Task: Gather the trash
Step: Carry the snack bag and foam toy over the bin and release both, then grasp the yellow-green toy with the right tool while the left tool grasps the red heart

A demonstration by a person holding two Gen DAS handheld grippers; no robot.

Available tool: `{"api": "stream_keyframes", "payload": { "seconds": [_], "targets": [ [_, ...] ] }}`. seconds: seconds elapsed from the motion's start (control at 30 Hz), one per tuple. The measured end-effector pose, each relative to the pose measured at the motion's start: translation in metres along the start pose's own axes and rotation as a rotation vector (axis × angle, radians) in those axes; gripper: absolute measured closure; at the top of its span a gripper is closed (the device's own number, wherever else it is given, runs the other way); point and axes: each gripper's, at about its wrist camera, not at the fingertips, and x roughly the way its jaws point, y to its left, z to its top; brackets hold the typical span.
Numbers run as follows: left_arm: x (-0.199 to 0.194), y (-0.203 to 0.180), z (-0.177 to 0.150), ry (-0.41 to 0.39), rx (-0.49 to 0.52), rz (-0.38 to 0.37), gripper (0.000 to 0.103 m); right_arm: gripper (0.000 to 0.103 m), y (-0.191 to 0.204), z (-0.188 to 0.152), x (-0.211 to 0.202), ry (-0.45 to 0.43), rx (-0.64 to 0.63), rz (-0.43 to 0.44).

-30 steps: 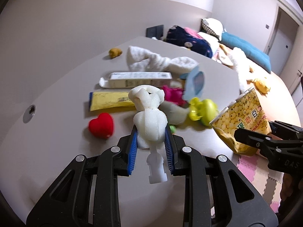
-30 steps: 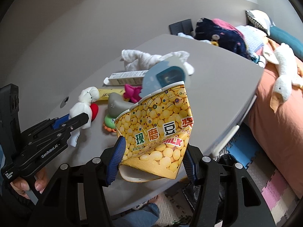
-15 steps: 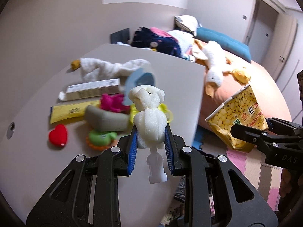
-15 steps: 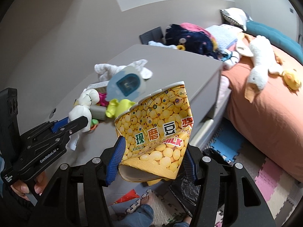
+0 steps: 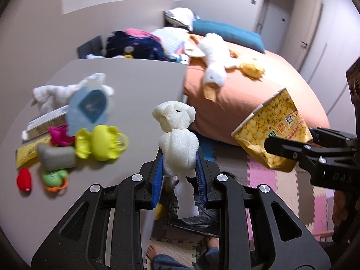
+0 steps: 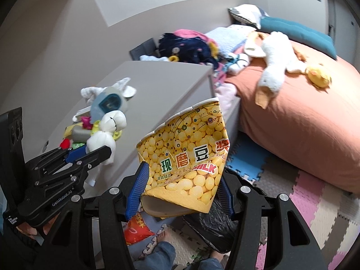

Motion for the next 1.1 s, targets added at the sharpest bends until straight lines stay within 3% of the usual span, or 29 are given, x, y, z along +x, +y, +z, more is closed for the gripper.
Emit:
{"api": "stream_keyframes", "payload": {
  "seconds": [0.13, 0.17, 0.2, 0.23, 0.27, 0.53, 1.1],
  "targets": [
    [0.008, -0.018, 0.001, 0.027, 0.046, -0.042, 0.073, 0.044, -0.022, -0.004, -0.009, -0.011, 0.056, -0.019],
    [0.012, -0.024, 0.001, 0.046, 0.063, -0.056, 0.064, 0.042, -0.028, -0.005, -0.011, -0.017, 0.08, -0.027],
    [0.015, -0.026, 0.001, 0.057, 0.071, -0.06, 0.054, 0.032, -0.034, -0.006, -0.013, -0.022, 0.099, -0.043],
    [0.017, -0.029, 0.001, 0.064, 0.076, -0.064, 0.027, 0.027, -0.038, -0.006, -0.015, -0.03, 0.11, -0.058],
    [0.018, -0.033, 0.001, 0.068, 0.083, -0.061, 0.008, 0.023, -0.042, -0.006, -0.019, -0.05, 0.124, -0.086],
    [0.028, -0.046, 0.002, 0.082, 0.108, -0.035, 0.006, 0.022, -0.064, -0.007, -0.033, -0.099, 0.173, -0.158],
    [0.016, -0.009, 0.003, 0.062, 0.042, 0.043, 0.006, 0.022, -0.032, 0.008, -0.014, -0.078, 0.095, -0.094]
  ]
}}
